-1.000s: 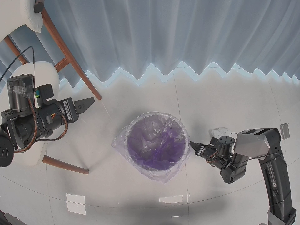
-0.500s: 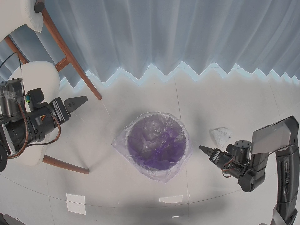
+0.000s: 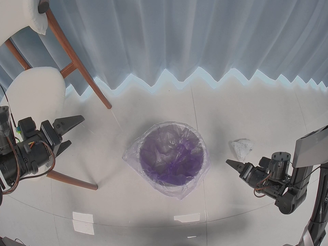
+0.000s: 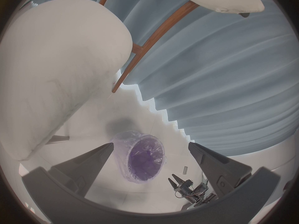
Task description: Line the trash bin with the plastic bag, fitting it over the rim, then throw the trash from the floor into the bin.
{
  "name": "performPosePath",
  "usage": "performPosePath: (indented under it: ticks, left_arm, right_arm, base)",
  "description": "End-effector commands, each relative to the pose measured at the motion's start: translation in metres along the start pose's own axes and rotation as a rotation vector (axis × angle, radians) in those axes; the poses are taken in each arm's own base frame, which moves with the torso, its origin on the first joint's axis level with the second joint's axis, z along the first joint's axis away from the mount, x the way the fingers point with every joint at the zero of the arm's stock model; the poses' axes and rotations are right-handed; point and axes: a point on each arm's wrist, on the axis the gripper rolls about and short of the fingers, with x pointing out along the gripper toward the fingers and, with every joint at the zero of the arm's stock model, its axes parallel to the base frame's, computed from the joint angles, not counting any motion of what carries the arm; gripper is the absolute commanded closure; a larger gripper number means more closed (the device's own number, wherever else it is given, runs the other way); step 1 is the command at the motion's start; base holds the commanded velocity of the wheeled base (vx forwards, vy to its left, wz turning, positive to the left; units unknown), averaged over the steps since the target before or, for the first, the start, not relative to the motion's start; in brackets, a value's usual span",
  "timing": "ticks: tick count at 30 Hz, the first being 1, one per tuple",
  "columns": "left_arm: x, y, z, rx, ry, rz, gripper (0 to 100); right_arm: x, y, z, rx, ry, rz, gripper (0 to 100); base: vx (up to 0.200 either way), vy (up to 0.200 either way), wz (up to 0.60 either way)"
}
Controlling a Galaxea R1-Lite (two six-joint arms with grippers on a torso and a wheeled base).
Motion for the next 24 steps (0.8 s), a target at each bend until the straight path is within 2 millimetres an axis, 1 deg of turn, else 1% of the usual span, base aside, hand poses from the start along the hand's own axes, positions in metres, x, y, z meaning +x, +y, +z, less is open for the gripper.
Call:
performPosePath:
  ticks: [1, 6, 7, 8, 11, 14, 17, 20, 24]
  left_arm:
    - [-0.012, 0.0, -0.001, 0.038, -0.019, -0.017, 0]
    - [-0.016, 0.003, -0.005, 0.047, -0.01, -0.013, 0]
    - [-0.016, 0.005, -0.007, 0.081, -0.003, -0.009, 0]
    - [-0.016, 0.005, -0.007, 0.085, -0.003, -0.007, 0]
    - [-0.014, 0.005, -0.006, 0.085, 0.003, -0.01, 0]
    - [-0.013, 0.003, -0.005, 0.096, 0.003, -0.019, 0]
    - [-0.01, 0.0, 0.002, 0.1, -0.015, -0.026, 0]
    - [-0.007, 0.002, 0.003, 0.09, 0.011, -0.035, 0]
    - [-0.009, 0.006, 0.007, 0.077, 0.024, -0.05, 0]
  right_arm:
    - [0.02, -0.014, -0.012, -0.073, 0.037, -0.028, 0]
    - [0.029, -0.007, -0.017, -0.088, 0.045, 0.008, 0]
    - [0.037, -0.006, -0.017, -0.094, 0.037, 0.021, 0]
    - [0.04, -0.006, -0.017, -0.096, 0.032, 0.026, 0]
    - [0.043, -0.005, -0.015, -0.097, 0.025, 0.033, 0]
    - [0.043, -0.007, -0.018, -0.095, 0.035, 0.023, 0]
    - [0.042, -0.007, -0.019, -0.094, 0.027, 0.013, 0]
    - [0.044, -0.006, -0.02, -0.093, 0.018, 0.01, 0]
    - [0.046, -0.005, -0.019, -0.091, 0.013, 0.015, 0]
  base:
    - [-0.2, 0.0, 0.0]
    - [-0.2, 0.0, 0.0]
    - [-0.2, 0.0, 0.0]
    - [-0.2, 0.0, 0.0]
    - [-0.2, 0.0, 0.0]
    - [-0.2, 0.0, 0.0]
    - [0.0, 0.0, 0.0]
    - [0.0, 0.0, 0.0]
    - [-0.2, 0.0, 0.0]
